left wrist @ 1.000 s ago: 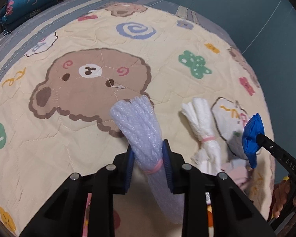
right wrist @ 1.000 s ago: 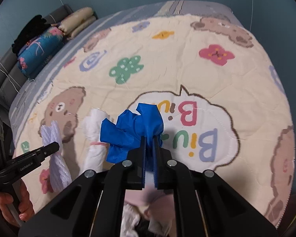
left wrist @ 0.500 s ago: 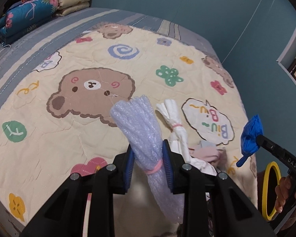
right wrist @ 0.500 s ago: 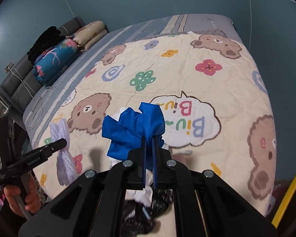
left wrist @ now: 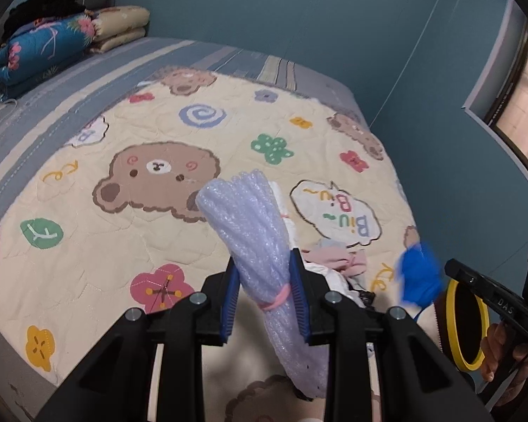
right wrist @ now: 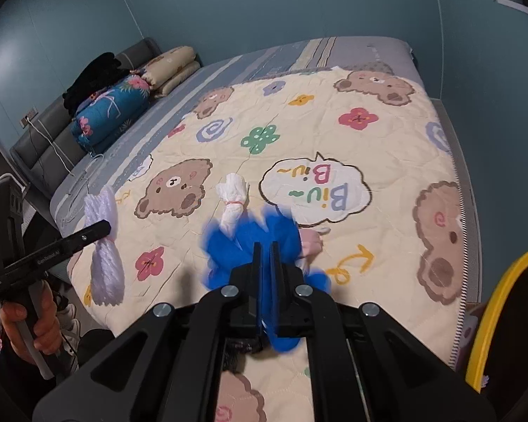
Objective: Collect trash
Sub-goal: 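Carry the lavender mesh and blue glove over the yellow-rimmed bin with both tools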
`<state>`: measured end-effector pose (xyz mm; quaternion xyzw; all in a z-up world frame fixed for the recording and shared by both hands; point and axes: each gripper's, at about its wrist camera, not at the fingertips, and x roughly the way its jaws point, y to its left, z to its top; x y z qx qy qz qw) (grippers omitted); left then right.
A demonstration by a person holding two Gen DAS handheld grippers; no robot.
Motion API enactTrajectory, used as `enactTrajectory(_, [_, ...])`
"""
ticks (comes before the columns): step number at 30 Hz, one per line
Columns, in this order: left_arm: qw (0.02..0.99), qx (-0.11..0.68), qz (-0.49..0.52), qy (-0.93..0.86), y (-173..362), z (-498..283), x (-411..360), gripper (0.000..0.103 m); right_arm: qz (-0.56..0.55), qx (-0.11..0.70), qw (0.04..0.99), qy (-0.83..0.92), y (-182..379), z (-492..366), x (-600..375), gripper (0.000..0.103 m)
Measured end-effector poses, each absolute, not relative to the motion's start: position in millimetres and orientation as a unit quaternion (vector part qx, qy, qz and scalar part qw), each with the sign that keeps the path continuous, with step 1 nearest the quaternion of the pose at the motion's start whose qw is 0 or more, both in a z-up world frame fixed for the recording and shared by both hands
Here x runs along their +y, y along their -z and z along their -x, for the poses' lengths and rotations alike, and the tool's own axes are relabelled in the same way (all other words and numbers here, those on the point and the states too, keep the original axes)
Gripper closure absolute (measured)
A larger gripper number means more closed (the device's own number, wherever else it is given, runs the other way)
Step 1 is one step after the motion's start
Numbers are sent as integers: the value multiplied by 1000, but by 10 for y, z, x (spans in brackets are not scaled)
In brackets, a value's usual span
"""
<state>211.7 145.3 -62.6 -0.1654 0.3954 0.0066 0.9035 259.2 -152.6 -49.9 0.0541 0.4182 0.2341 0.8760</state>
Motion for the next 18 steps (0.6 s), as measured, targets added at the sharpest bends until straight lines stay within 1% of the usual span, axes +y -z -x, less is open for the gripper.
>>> enactTrajectory(7, [911, 381, 156, 14, 411, -1997, 1223, 77, -56, 402, 888, -219, 377, -2430, -1799, 101])
enactTrajectory(10, [911, 381, 153, 25, 391, -1982, 1118, 77, -50, 412, 883, -218, 460, -2401, -1861, 101])
enactTrajectory(15, [911, 382, 150, 37, 376, -1981, 1008, 77, -37, 458, 853, -247, 784, -2358, -1776, 99])
enactTrajectory(16, [911, 383, 150, 38, 376, -1984, 998, 77, -33, 466, 850, -245, 863, -2361, -1751, 96])
enactTrajectory(17, [910, 383, 151, 40, 377, -1984, 992, 77, -24, 473, 847, -243, 940, -2372, -1715, 90])
enactTrajectory(18, [910, 384, 151, 41, 380, -1984, 991, 77, -20, 476, 845, -243, 1001, -2378, -1692, 72])
